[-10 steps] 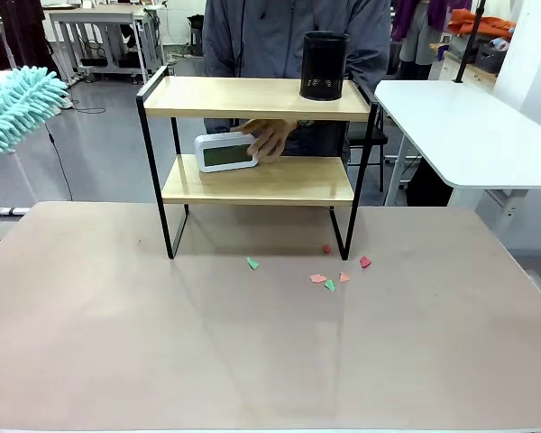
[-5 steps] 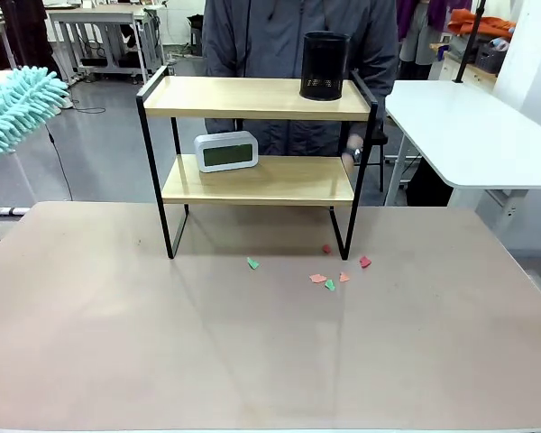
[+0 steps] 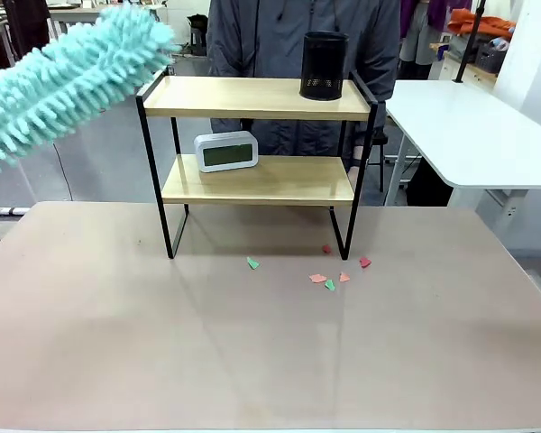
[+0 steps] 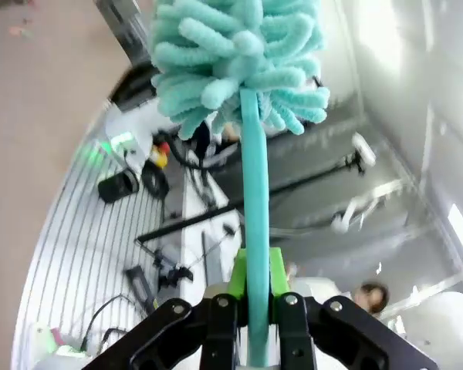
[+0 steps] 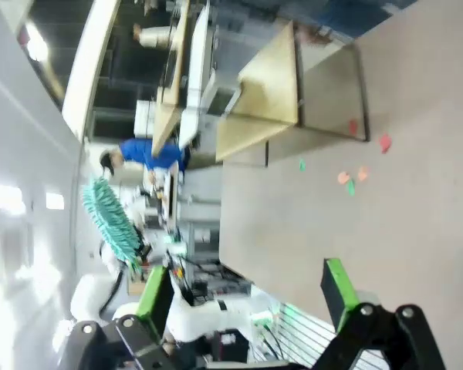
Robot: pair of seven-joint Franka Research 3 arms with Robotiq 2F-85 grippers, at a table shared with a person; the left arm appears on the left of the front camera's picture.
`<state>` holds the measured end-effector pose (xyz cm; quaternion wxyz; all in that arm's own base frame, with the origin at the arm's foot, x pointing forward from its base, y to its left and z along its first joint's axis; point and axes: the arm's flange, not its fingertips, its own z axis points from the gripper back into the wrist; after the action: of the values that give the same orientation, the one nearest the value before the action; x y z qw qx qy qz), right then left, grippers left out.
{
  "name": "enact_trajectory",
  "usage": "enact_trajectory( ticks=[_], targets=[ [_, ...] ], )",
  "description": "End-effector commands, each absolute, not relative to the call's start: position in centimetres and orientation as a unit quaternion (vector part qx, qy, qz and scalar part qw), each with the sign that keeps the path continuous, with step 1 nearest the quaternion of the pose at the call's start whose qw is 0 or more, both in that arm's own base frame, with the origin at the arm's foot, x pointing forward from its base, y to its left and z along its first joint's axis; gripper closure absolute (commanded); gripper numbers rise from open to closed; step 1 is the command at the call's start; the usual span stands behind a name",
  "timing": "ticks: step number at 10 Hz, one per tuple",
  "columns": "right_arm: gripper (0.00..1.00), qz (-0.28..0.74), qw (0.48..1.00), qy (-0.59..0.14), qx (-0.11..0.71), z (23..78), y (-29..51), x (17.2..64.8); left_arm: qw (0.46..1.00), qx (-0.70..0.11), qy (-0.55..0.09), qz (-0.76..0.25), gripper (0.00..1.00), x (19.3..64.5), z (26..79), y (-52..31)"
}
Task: Clean the shelf.
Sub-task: Hand the Duster back to the human.
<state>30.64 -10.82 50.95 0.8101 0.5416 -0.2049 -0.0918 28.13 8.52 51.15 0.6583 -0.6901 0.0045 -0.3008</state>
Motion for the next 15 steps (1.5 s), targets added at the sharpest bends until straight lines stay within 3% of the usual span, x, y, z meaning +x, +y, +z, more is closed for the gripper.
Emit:
enact_trajectory(
  ticks=[1, 3, 5, 6, 7, 9, 10, 12, 15],
  targets=[
    [0.0, -0.01, 0.833, -0.161, 0.529, 50.6, -7.2, 30.5, 0.633, -0.646, 0.059, -0.423, 0.88, 25.4, 55.0, 9.4],
    [0.0, 0.069, 0.836, -0.109, 0.534, 51.1, -3.1, 28.9, 0.642, -0.566, 0.171, -0.487, 0.88, 25.3, 55.5, 4.0],
    [0.0, 0.15, 0.837, -0.069, 0.522, 50.6, 1.2, 25.1, 0.649, -0.532, 0.236, -0.49, 0.88, 27.2, 55.4, -1.0],
    [0.0, 0.067, 0.836, -0.094, 0.537, 51.8, -1.7, 29.4, 0.687, -0.544, 0.246, -0.415, 0.88, 28.4, 55.1, -1.1],
    [0.0, 0.067, 0.836, -0.094, 0.537, 51.8, -1.7, 29.4, 0.642, -0.549, 0.211, -0.493, 0.88, 25.2, 54.3, -1.6],
    [0.0, 0.116, 0.843, -0.061, 0.522, 52.8, 1.1, 28.7, 0.66, -0.536, 0.24, -0.467, 0.88, 26.9, 53.7, -2.8],
    [0.0, 0.151, 0.842, -0.067, 0.513, 53.1, 4.3, 29.8, 0.64, -0.522, 0.278, -0.491, 0.88, 28.6, 53.6, -5.7],
    [0.0, 0.224, 0.802, 0.024, 0.553, 52.4, 10.5, 31.0, 0.632, -0.478, 0.323, -0.518, 0.88, 30.2, 53.5, -10.1],
    [0.0, 0.253, 0.791, 0.086, 0.55, 50.4, 18.1, 28.4, 0.617, -0.458, 0.35, -0.536, 0.88, 30.7, 52.9, -14.1]
  ],
)
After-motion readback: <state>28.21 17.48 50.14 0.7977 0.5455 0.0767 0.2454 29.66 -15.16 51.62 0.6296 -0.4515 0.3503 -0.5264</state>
